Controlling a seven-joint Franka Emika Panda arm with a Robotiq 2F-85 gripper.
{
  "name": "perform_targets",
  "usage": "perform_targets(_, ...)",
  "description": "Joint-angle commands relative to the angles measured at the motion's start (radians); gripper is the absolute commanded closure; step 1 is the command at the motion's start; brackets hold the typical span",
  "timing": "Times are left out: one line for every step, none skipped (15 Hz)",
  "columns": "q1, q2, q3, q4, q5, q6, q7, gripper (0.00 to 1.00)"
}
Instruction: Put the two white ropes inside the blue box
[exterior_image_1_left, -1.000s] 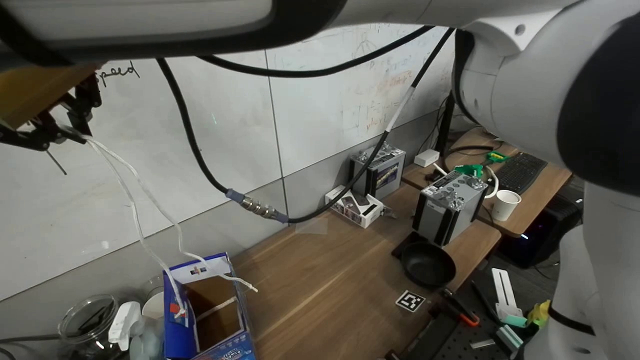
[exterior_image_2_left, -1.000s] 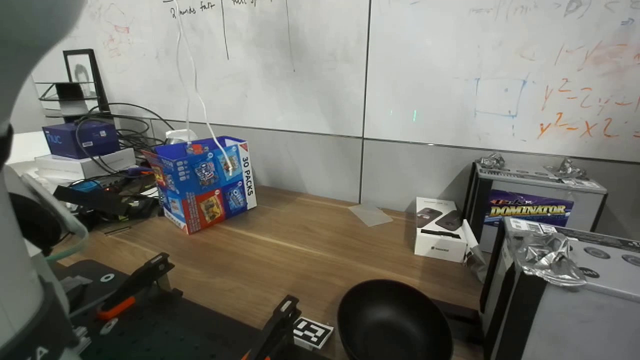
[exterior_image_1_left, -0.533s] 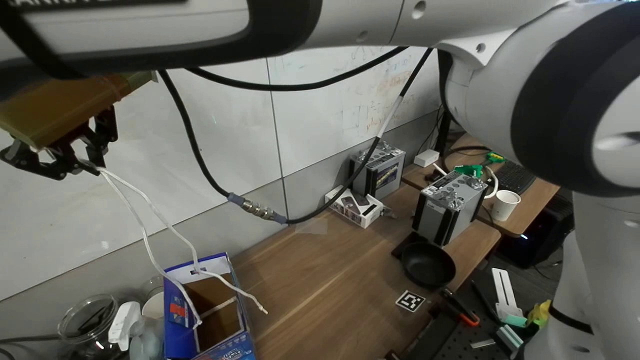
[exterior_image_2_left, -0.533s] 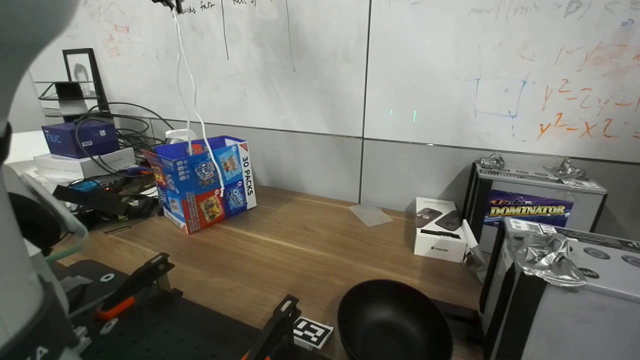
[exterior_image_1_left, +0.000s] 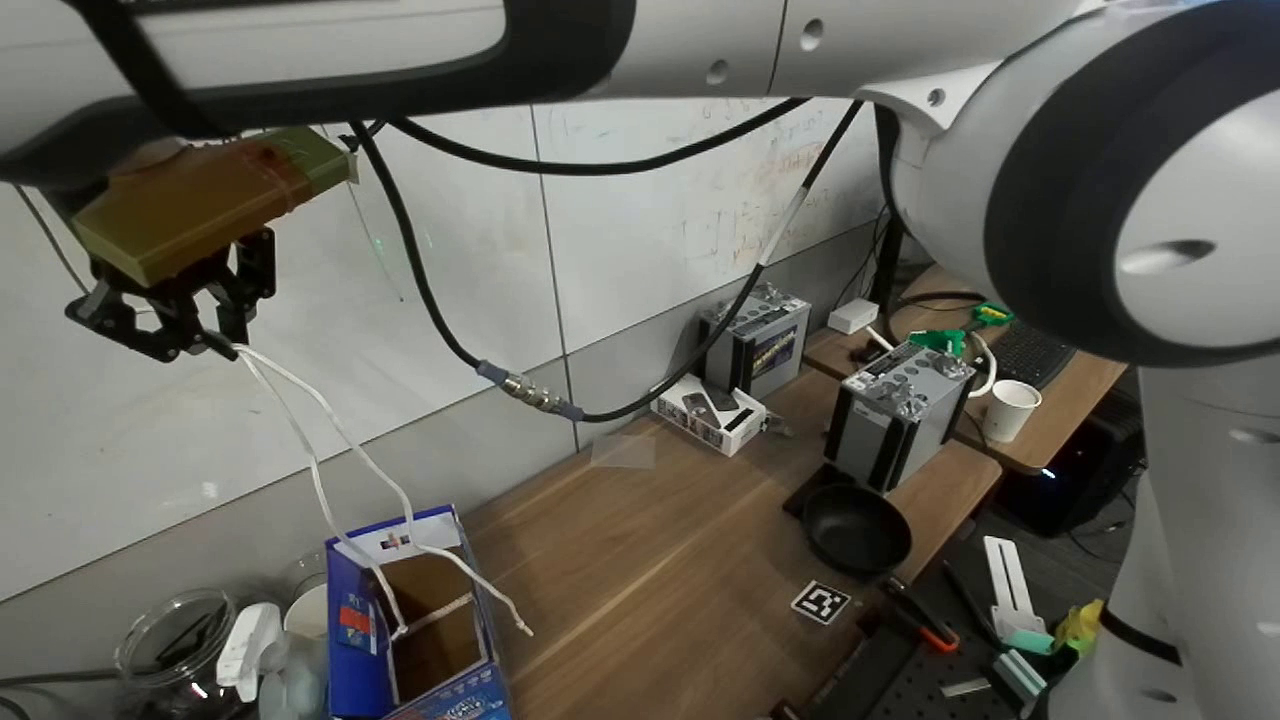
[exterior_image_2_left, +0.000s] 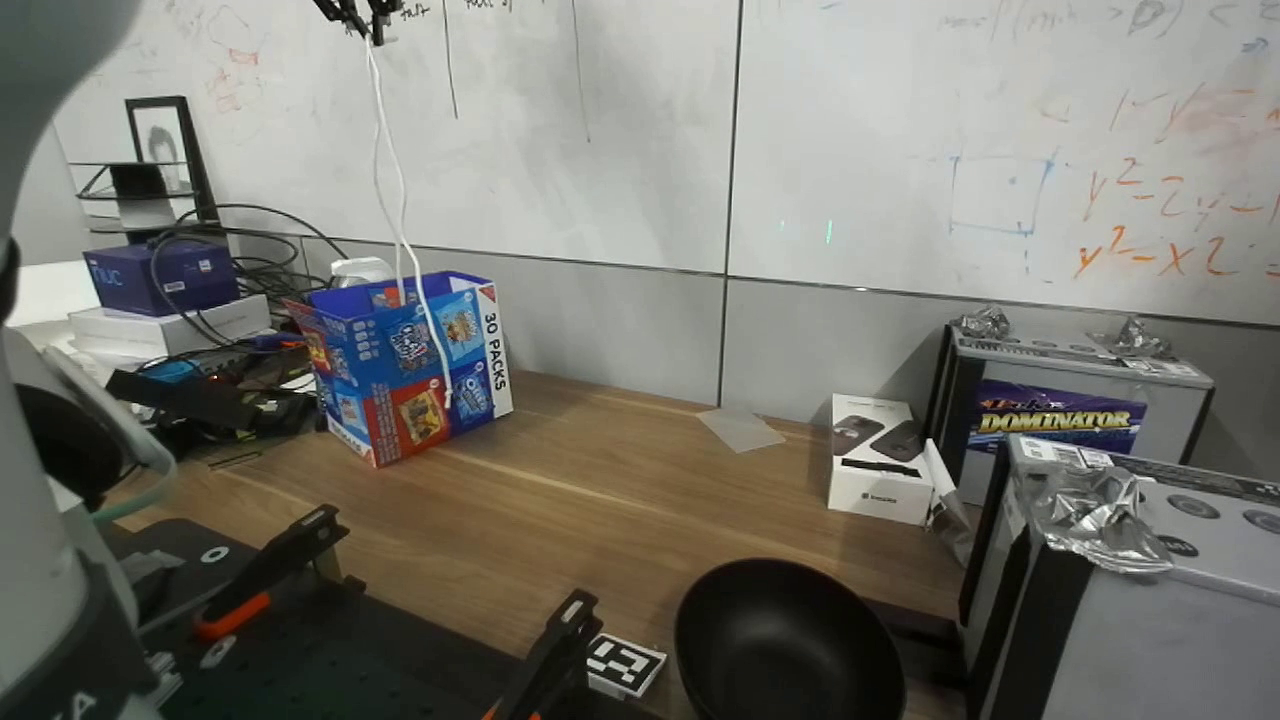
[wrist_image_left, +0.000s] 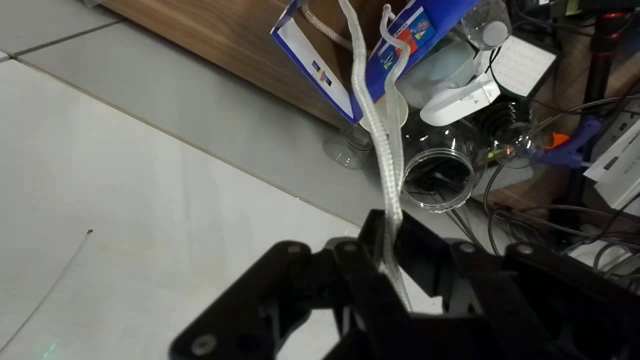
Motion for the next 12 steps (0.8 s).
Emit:
perform_targets(-0.033,-0.019,0.021,-0.051,0.062,0.029,-0.049,0.97)
perform_targets(-0.043,-0.021,0.026,-0.072,0.085,0.039,-0.068,0.97)
perform_targets(-0.05,-0.024,0.03,-0.093,0.101,0.048,-0.083,0.97)
perform_targets(-0.058,-0.024,0.036,-0.115,0.121,0.06,-0.106,0.97)
perform_targets(-0.066,-0.026,0.042,-0.144,0.139,0.078,-0.128,0.97)
perform_targets(-0.073,-0.024,0.047,-0.169,0.155,0.098,-0.155,0.97)
perform_targets(-0.078,-0.022,0.051,-0.201,0.168,0.125,-0.175,0.97)
perform_targets(-0.086,-0.021,0.054,-0.235,0.18,0.157,-0.197,0.97)
perform_targets(-0.098,-0.021,0.058,-0.273,0.199,0.192,-0.222,0.97)
perform_targets(-0.114,-0.023,0.063,-0.318,0.222,0.241,-0.253,0.97)
perform_targets(-0.133,-0.027,0.07,-0.369,0.251,0.299,-0.289,0.97)
perform_targets(-0.155,-0.037,0.073,-0.425,0.281,0.363,-0.325,0.97)
